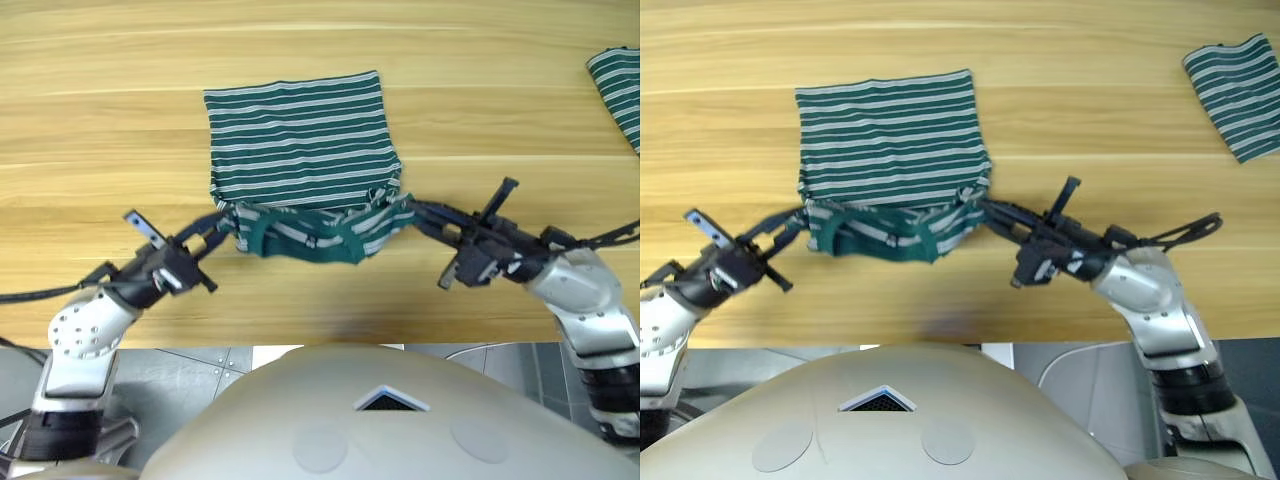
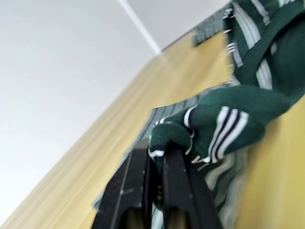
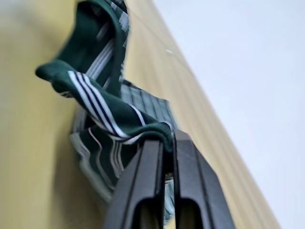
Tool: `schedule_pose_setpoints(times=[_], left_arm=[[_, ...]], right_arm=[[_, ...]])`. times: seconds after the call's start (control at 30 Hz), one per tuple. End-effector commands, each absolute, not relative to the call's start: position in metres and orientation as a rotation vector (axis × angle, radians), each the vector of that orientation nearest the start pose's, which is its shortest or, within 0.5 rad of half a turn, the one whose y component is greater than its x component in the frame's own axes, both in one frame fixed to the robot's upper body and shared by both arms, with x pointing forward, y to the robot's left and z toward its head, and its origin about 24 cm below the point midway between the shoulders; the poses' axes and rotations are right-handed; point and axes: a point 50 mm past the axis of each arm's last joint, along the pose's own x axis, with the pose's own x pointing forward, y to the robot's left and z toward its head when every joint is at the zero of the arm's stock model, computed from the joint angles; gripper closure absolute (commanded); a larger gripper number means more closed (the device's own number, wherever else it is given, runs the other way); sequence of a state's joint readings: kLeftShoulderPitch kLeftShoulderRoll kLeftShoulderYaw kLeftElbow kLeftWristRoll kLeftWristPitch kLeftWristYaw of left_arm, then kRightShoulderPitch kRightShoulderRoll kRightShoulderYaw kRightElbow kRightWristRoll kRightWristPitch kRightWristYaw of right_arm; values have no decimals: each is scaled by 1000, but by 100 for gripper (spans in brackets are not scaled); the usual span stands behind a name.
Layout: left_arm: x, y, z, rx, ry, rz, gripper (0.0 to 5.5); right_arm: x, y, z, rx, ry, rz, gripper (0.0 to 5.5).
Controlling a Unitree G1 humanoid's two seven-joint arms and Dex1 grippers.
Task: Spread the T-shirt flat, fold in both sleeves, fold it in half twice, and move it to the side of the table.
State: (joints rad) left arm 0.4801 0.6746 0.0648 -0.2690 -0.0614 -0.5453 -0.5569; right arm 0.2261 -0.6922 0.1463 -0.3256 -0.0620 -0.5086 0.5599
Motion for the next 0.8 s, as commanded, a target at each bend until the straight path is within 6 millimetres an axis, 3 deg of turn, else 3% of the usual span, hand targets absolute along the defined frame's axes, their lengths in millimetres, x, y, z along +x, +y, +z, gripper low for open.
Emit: schedule_pose_setpoints(times=[0.03, 0.13, 0.3, 0.5, 0.8], left_arm=[[170, 222, 74, 653, -147, -661, 541], [193, 224, 71, 652, -146, -572, 541], [230, 225, 48, 700, -74, -475, 541], [270, 213, 48, 709, -123, -422, 541], [289, 210, 32, 693, -71, -363, 541]], right_arm=[[211, -161, 99, -778, -380, 828, 547], [236, -158, 94, -812, -382, 745, 547], [279, -149, 79, -841, -372, 619, 547], [316, -138, 65, -870, -341, 530, 547], [341, -122, 47, -918, -278, 497, 547]])
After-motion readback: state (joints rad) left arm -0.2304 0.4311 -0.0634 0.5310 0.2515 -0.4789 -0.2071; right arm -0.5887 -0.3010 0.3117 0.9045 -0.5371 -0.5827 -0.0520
